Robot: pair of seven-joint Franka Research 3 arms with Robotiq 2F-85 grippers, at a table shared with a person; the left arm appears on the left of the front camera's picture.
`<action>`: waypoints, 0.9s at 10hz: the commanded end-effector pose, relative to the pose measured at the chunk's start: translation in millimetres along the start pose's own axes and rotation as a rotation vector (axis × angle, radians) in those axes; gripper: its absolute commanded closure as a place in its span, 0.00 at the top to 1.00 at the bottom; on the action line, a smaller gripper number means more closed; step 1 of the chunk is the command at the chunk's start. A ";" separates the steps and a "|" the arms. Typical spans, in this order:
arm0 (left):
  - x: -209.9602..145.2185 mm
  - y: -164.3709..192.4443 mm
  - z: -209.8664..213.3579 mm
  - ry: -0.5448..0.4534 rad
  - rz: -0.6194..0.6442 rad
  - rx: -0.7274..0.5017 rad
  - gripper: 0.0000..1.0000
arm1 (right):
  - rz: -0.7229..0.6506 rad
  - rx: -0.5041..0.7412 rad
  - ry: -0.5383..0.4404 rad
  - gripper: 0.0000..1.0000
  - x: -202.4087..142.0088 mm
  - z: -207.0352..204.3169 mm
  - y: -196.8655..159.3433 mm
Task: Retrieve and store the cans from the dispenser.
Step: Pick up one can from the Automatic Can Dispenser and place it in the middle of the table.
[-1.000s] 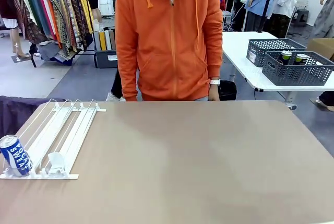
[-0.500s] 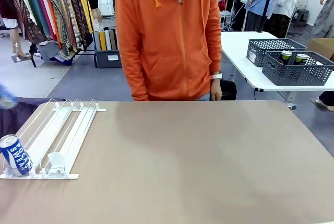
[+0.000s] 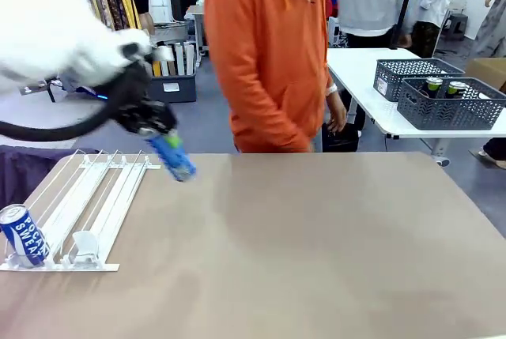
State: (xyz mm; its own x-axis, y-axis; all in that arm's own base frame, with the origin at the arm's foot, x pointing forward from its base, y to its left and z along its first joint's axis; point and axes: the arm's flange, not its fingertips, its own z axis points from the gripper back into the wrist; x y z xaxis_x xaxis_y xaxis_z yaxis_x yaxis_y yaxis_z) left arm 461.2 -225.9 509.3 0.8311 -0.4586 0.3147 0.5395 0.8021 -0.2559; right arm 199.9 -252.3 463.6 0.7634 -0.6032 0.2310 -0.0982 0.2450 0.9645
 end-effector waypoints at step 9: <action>30.7 -94.3 -166.4 0.235 -0.265 0.194 0.00 | 0.027 0.025 -0.014 1.00 3.1 -0.6 2.6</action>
State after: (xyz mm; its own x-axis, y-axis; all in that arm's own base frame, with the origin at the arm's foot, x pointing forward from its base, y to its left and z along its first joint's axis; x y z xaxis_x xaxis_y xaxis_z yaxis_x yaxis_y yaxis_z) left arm 454.9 -375.4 389.7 0.6805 -0.7252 0.1045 0.7317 0.6803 -0.0438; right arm 199.9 -252.3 463.5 0.7635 -0.6032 0.2307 -0.0979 0.2450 0.9646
